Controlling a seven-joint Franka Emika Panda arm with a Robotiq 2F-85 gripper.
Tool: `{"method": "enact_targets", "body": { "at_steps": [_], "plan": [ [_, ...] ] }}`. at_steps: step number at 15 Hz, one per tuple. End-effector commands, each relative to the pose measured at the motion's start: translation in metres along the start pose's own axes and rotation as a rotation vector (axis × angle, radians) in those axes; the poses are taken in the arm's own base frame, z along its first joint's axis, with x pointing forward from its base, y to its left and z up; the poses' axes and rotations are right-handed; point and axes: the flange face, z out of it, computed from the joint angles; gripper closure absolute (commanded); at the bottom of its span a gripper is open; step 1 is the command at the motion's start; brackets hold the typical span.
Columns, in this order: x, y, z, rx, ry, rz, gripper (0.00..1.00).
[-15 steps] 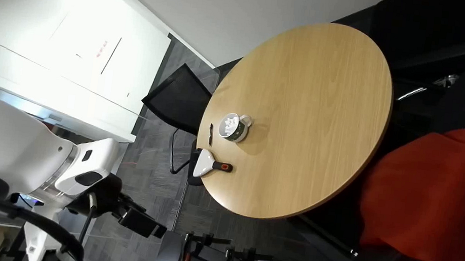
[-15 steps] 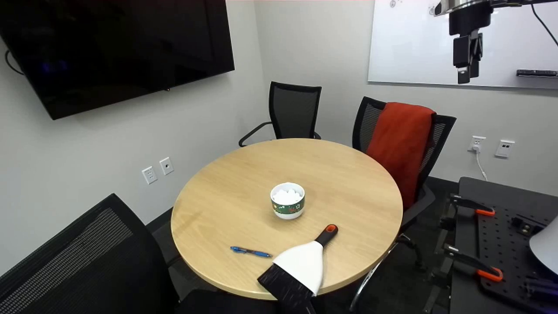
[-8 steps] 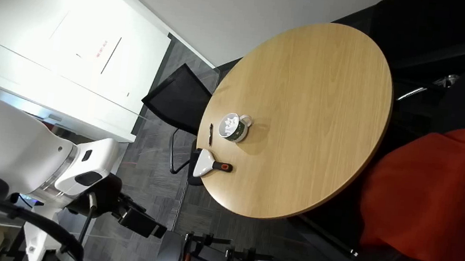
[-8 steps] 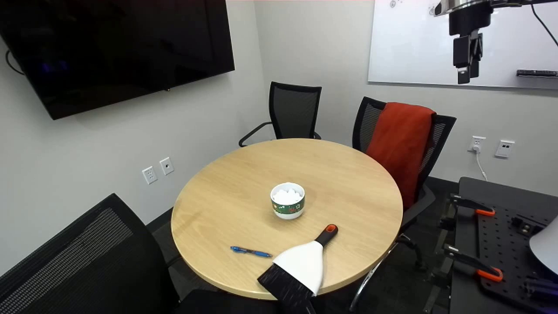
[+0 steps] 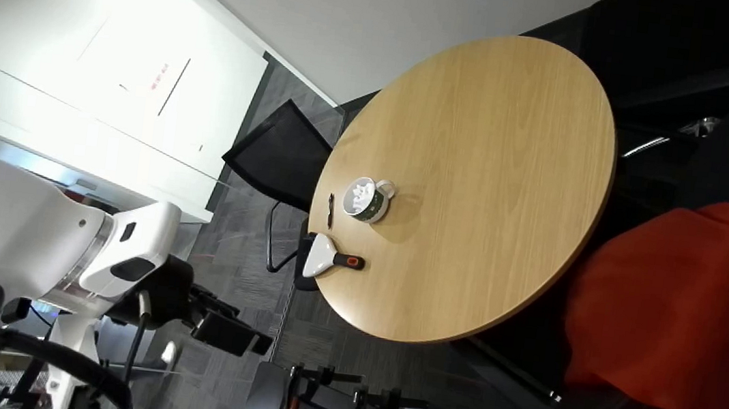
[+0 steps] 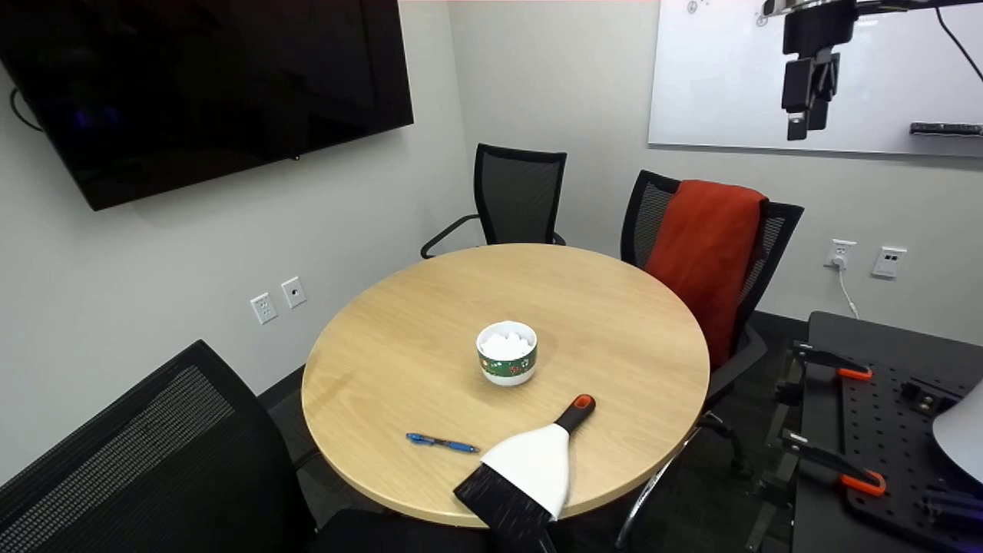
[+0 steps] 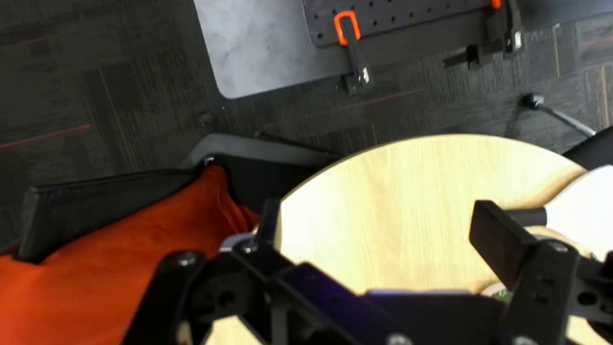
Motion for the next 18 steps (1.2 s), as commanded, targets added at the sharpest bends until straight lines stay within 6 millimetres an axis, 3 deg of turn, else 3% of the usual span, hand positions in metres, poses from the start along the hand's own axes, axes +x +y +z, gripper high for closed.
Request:
{"method": "enact_targets", "body": {
  "at_steps": [1,4,6,10,11,12,14,18],
  "plan": [
    [0.028,0.049,-0.029,-0.045,0.158,0.065,0.0],
    [0.044,0.109,-0.043,-0.078,0.269,0.153,0.0],
    [0.051,0.156,-0.042,-0.099,0.31,0.225,0.0],
    [0.061,0.231,-0.02,-0.162,0.309,0.327,0.0],
    [0.062,0.241,-0.015,-0.189,0.308,0.355,0.0],
    [0.047,0.221,-0.021,-0.148,0.318,0.327,0.0],
    [0.055,0.238,-0.009,-0.176,0.296,0.351,0.0],
    [0.069,0.235,-0.005,-0.193,0.278,0.328,0.0]
  ]
}}
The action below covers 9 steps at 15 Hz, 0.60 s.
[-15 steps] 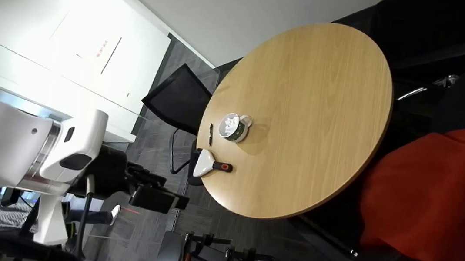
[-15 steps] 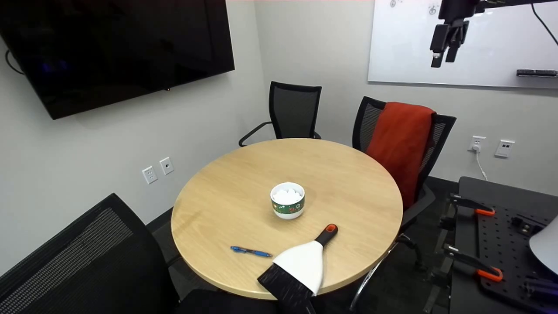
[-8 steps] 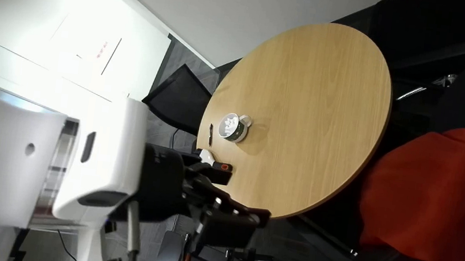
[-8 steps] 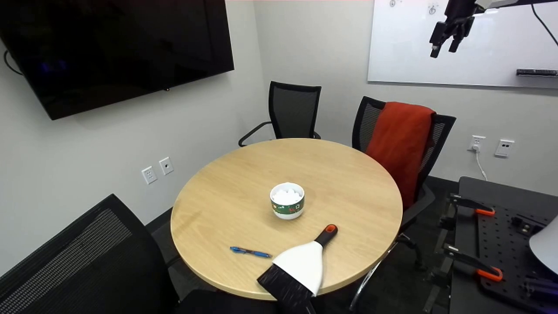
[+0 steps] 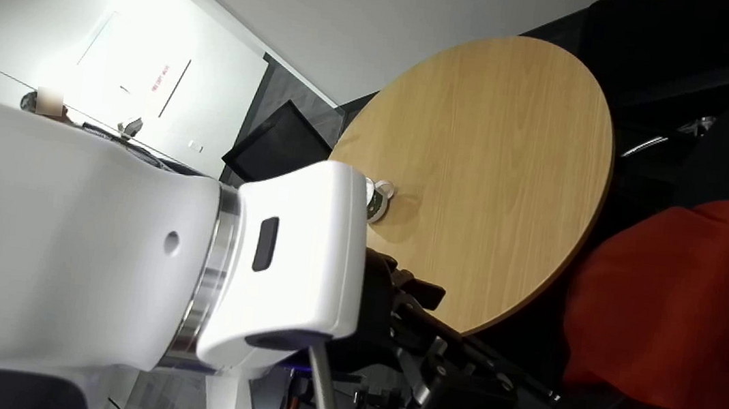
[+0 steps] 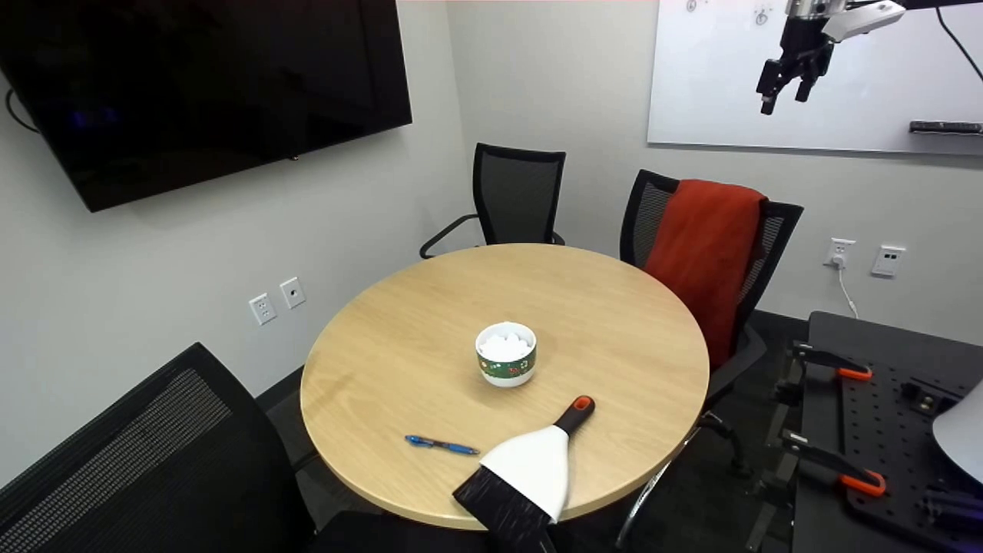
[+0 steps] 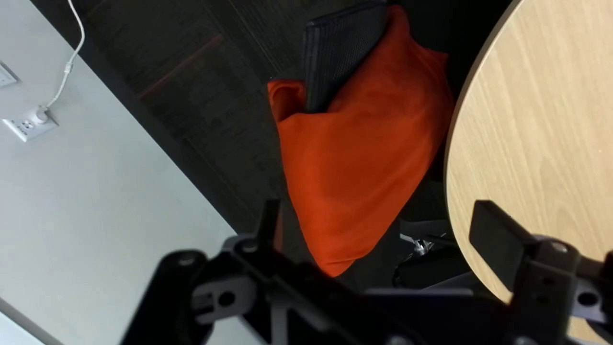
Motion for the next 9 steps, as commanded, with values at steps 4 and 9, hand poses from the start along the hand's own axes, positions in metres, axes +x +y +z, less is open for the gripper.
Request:
{"method": "enact_targets", "body": {
  "at_steps": [4,9],
  "plan": [
    [0.025,-0.037,0.032,-0.032,-0.027,-0.07,0.0],
    [0.046,-0.057,0.086,-0.071,-0.023,-0.107,0.0]
  ]
}}
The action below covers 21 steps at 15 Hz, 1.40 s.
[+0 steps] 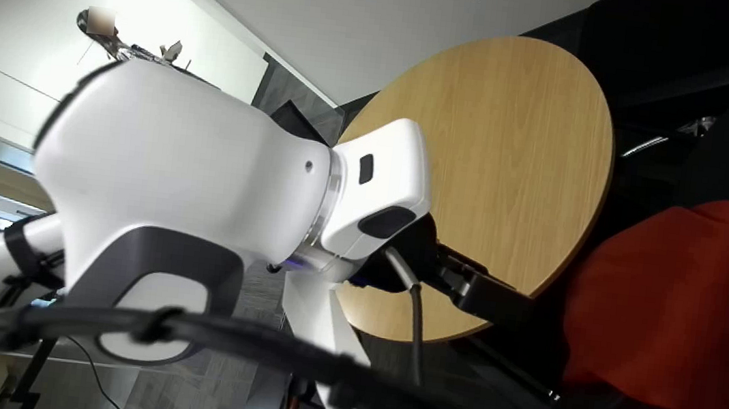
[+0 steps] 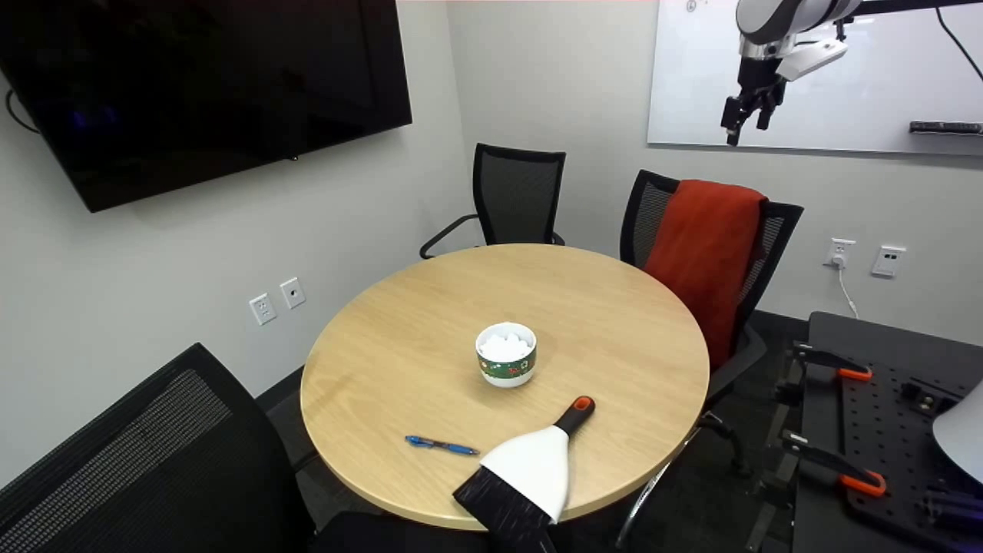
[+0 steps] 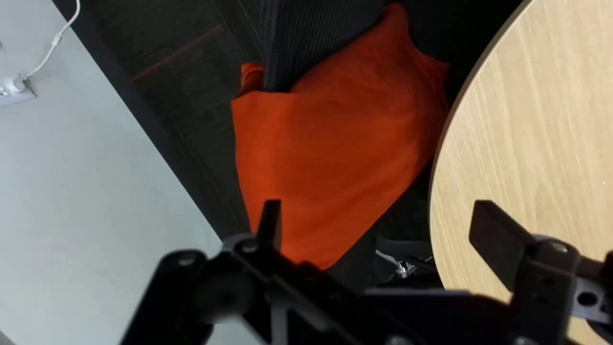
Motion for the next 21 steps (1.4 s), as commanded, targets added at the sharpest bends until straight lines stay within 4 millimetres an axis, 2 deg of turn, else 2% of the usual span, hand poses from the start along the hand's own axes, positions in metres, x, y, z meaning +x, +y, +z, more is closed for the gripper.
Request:
{"method": "enact_targets", "body": {
  "at_steps": [1,4,9,15,21],
  "plan": [
    [0.018,0.004,0.038,-0.028,-0.004,0.009,0.0],
    [0.02,0.024,0.07,0.005,-0.054,0.061,0.0],
    [0.021,0.053,0.109,0.02,-0.094,0.145,0.0],
    [0.022,0.039,0.148,-0.066,-0.106,0.115,0.0],
    [0.025,0.035,0.165,-0.127,-0.102,0.104,0.0]
  ]
}}
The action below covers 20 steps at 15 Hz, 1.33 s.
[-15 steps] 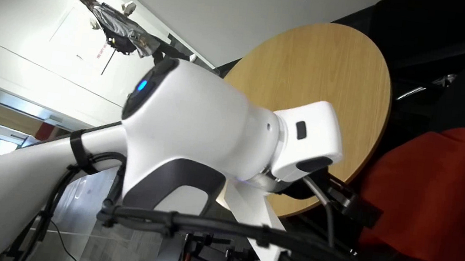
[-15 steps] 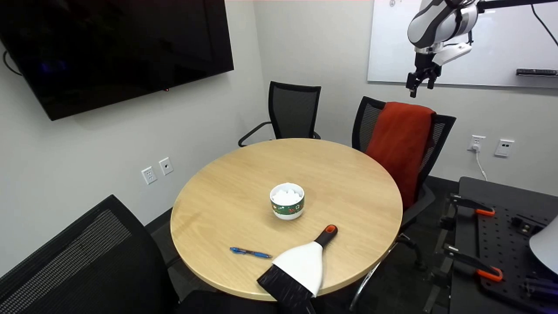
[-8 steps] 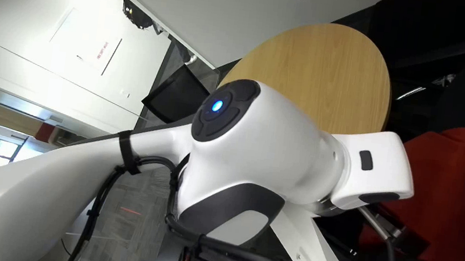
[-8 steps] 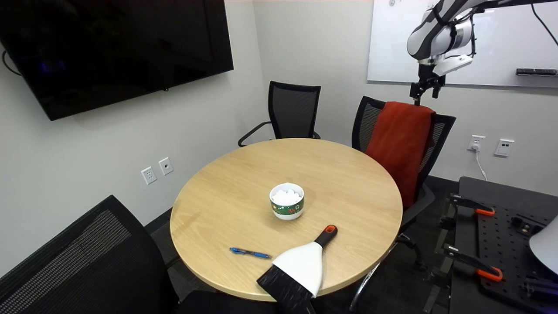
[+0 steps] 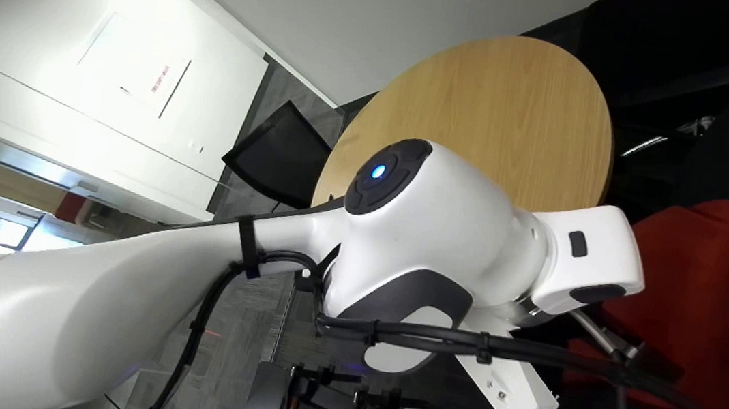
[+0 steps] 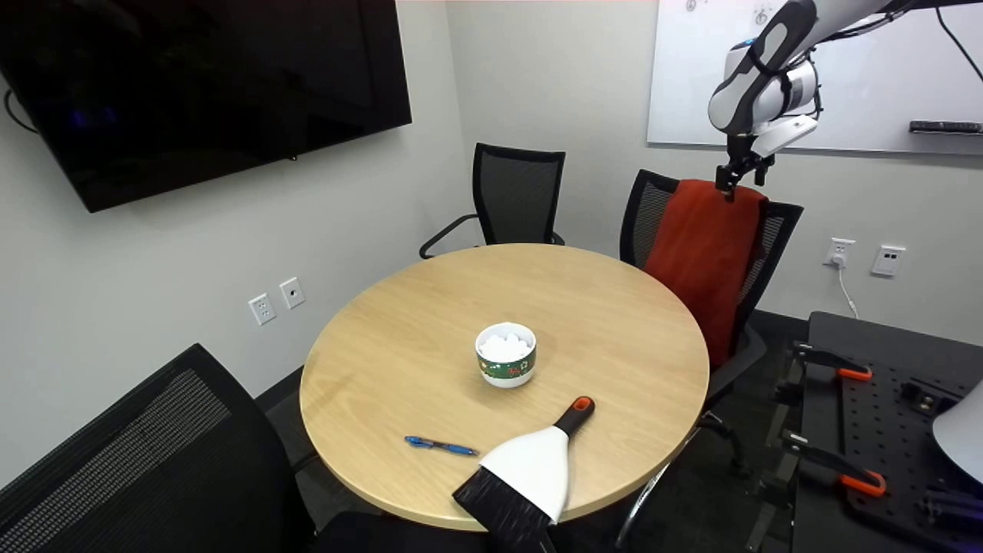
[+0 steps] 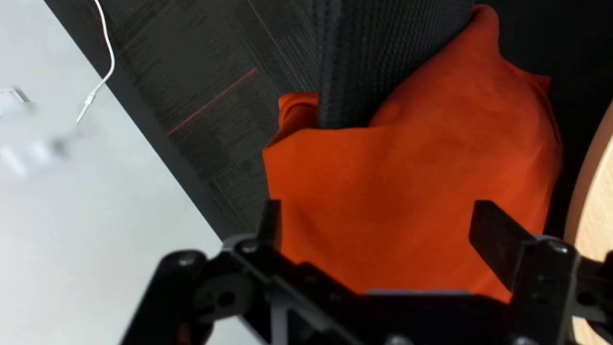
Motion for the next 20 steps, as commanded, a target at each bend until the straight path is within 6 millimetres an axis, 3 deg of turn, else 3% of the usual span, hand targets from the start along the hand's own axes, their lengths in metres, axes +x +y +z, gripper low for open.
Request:
{"method": "enact_targets", "body": {
  "at_steps": [1,2,3,4,13,15,17,20],
  "plan": [
    [0.005,-0.002,0.003,-0.039,0.014,0.004,0.0],
    [0.004,-0.002,0.004,-0.041,0.011,0.001,0.0],
    [0.004,-0.003,0.006,-0.043,0.009,-0.001,0.25],
    [0.004,-0.003,0.007,-0.046,0.008,-0.001,0.26],
    [0.002,0.005,0.003,-0.06,0.02,0.01,0.94],
    [0.001,0.006,-0.002,-0.061,0.03,0.012,1.0],
    [0.0,0.004,-0.009,-0.064,0.041,0.021,0.97],
    [-0.013,0.001,-0.046,-0.028,0.066,0.039,0.98]
  ]
}}
